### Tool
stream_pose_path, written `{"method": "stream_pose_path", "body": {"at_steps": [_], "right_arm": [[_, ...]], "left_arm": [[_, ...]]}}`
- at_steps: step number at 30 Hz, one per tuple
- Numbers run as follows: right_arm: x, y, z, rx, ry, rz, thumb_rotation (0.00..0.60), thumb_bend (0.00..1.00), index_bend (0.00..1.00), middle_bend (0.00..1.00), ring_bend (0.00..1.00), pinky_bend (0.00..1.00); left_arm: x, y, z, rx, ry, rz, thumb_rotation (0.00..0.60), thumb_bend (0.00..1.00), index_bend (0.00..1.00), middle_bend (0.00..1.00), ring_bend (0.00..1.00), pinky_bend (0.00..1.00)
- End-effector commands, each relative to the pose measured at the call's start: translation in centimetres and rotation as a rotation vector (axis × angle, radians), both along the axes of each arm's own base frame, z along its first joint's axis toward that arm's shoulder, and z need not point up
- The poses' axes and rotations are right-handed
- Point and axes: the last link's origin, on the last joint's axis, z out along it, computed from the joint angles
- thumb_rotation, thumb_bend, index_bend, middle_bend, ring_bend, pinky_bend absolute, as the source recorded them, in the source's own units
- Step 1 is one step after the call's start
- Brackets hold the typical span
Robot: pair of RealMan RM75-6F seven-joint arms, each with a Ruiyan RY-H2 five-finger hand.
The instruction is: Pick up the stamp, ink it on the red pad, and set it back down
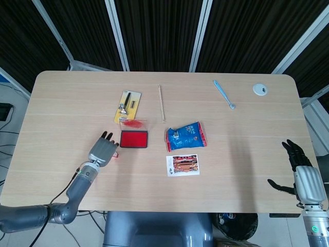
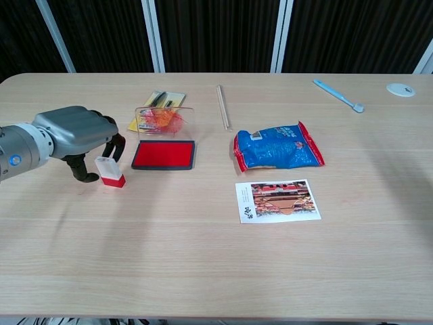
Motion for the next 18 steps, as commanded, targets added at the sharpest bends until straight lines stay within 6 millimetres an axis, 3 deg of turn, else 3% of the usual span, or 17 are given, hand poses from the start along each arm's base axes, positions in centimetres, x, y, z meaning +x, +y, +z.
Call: {"method": "stream_pose_path", "body": {"at_steps": [1,18], "right_arm": [[0.01,0.0,-0.01,0.0,-0.001,-0.001,0.6,0.1,0.0,0.0,0.0,0.19],[0.06,0.0,-0.03,0.004,-0.013,-0.006,0.6,0.1,0.0,0.0,0.0,0.19]], "left_arm": [[-0.06,0.04,-0.06,0.001,-0.001,0.001,0.6,0.27,0.43,0.43,0.11,0.13],[0.12,0.15,-0.53,-0.005,-0.011,-0.006,0.6,0.32,0.45,0.45,0.12,0.13]]}}
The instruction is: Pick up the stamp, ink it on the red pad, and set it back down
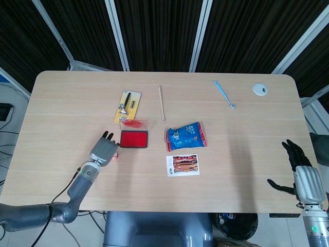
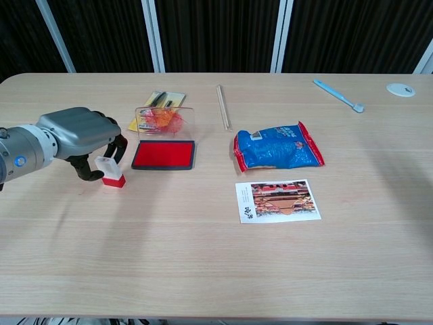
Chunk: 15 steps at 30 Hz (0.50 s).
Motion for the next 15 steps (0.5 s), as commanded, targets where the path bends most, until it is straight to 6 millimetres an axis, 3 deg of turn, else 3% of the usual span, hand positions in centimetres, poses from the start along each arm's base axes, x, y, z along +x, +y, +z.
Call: {"method": "stream_pose_path", "body": {"at_steps": [1,15], "right_arm": [[0.02,0.01,0.0,0.002,-0.003,-0.001,0.6,0.1,0.0,0.0,0.0,0.19],[0.04,0.02,0.03,0.0,-0.003,-0.001,0.6,0.11,0.0,0.0,0.0,0.19]], "left_arm": [[0.07,-0.02,-0.06,-0.001,-0.001,-0.003,0.6,0.32,0.45,0.45,0.12,0.13],[-0.23,-0.01,0.01,0.004,0.013,-0.006,0.6,0.34,0.48,0.47,0.13,0.13]]}}
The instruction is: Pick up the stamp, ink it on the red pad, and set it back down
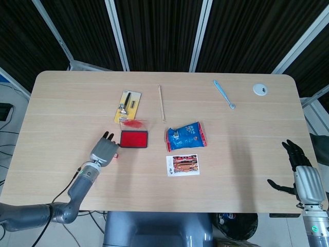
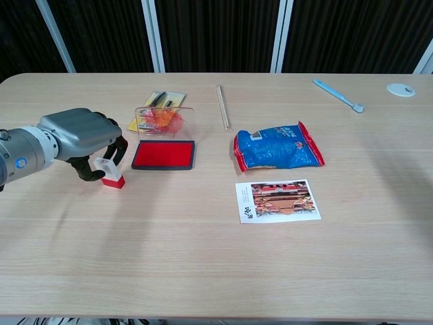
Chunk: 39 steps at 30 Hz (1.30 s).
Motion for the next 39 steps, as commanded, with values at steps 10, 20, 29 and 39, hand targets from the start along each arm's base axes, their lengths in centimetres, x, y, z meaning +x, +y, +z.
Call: {"method": "stream_pose_path", "body": {"at_steps": [10,20,29,39], "right_arm": [[0.0,0.0,0.0,-0.003,0.001,0.002,0.6,0.11,0.0,0.0,0.0,0.19],[0.0,0.0,0.0,-0.003,-0.004,0.0,0.6,0.12,0.0,0.0,0.0,0.19],[0.0,0.0,0.0,-0.003,-0.004,0.001,0.6,0.12,0.0,0.0,0.0,0.19],[0.0,0.0,0.1,-0.003,-0.008,-0.002,0.6,0.12,0.0,0.0,0.0,0.19]], "left_arm": [[-0.2,0.0,0.1,0.007,-0.002,0.001,0.6,0.43,0.58,0.58,0.2,0.17],[0.4,0.3,0.8,0.053,-0.056,-0.005,0.6,0.57,0.62,0.63,0.27,0.25],[1.6,1.0,1.6,0.107,-0.124,-0.018,0.6,0.61,0.67,0.69,0.46,0.53],[4.4,3.3,1.0,0.131,-0.173,0.025,0.6,0.62,0.68,0.7,0.49,0.55]]}}
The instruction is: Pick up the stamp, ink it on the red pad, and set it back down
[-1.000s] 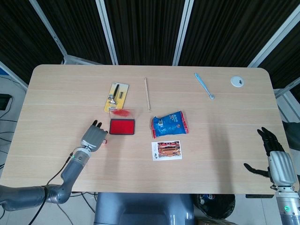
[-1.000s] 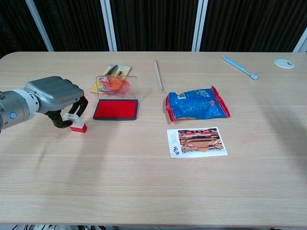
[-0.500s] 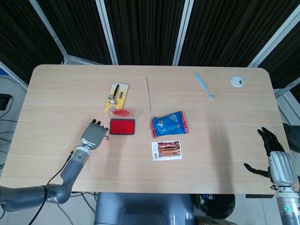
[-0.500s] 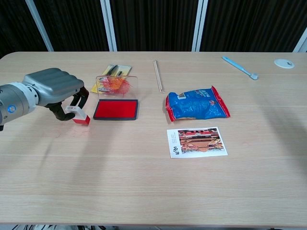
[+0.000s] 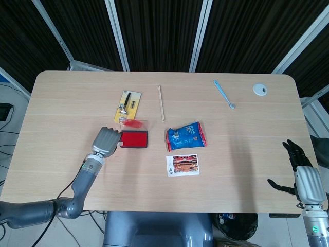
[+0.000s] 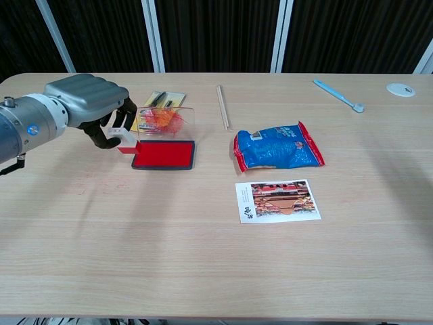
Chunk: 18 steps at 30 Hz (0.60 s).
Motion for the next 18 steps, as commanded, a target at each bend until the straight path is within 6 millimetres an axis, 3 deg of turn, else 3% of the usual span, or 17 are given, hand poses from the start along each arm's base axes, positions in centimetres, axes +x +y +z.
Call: {"method": "stream_pose_path", "body": {"at_steps": [1,10,18], "right_arm": [[0.0,0.0,0.0,0.0,-0.001,-0.001,0.6,0.12,0.0,0.0,0.0,0.19],[-0.1,-0.1,0.1,0.0,-0.01,-0.006,0.6,0.12,0.0,0.0,0.0,0.19],[-0.1,-0.1,0.0,0.004,-0.013,-0.005,0.6,0.12,0.0,0.0,0.0,0.19]], "left_arm": [[1.3,1.1,-0.4,0.008,-0.029,0.042,0.6,0.62,0.69,0.7,0.49,0.55],[3.9,3.3,-1.5,0.009,-0.078,0.201,0.6,0.64,0.69,0.71,0.5,0.56],[5.7,4.7,-1.6,0.018,0.014,0.28,0.6,0.65,0.7,0.73,0.52,0.58]]}}
